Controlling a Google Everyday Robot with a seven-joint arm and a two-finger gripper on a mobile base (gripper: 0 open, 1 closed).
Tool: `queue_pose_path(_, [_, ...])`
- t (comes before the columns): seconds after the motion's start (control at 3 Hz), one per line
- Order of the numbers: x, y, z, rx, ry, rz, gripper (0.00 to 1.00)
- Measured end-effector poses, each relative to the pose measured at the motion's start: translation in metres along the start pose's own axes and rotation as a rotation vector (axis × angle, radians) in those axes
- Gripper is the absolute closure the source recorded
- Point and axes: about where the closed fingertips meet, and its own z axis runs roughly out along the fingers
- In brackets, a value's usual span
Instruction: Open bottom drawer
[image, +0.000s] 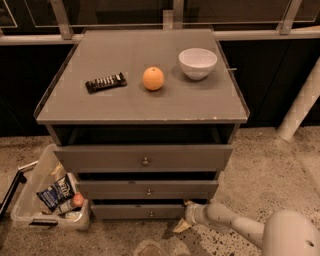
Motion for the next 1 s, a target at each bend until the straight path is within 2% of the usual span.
queue_pose_path(0.33, [0.0034,-0.0049,0.0059,0.000,-0.020,0.024,0.00])
queue_pose_path(0.67, [0.0041,-0.0063,0.0064,0.001,-0.022,0.026,0.17])
queue_pose_path(1.0, [0.0040,-0.0063,0.0064,0.000,-0.022,0.025,0.40])
